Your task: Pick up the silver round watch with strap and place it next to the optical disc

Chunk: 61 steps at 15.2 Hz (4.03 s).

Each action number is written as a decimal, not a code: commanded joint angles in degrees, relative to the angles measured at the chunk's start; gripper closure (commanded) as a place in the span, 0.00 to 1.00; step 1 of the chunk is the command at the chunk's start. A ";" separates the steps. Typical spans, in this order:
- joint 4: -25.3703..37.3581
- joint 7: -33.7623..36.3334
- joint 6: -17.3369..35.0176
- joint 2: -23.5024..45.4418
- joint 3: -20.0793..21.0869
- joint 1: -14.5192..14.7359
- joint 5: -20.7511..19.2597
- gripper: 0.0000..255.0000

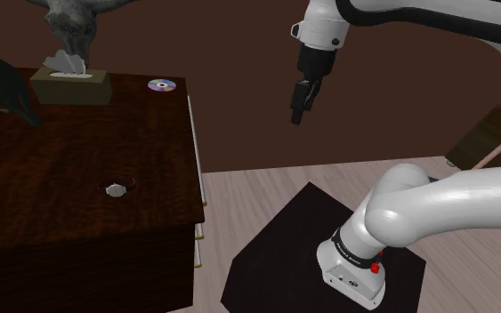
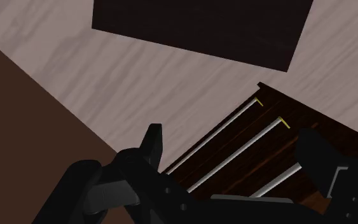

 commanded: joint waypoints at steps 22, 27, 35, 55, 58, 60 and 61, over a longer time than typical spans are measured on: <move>16.43 7.64 22.83 32.08 17.97 7.81 -1.13 0.00; 23.73 10.86 25.38 41.31 21.64 9.87 -5.89 0.00; 38.55 16.00 25.93 57.27 25.04 16.12 -16.32 0.00; 40.55 17.84 30.12 64.00 24.57 18.90 -20.74 1.00; 40.55 17.84 30.12 64.00 24.57 18.90 -20.74 1.00; 40.55 17.84 30.12 64.00 24.57 18.90 -20.74 1.00; 40.55 17.84 30.12 64.00 24.57 18.89 -20.74 1.00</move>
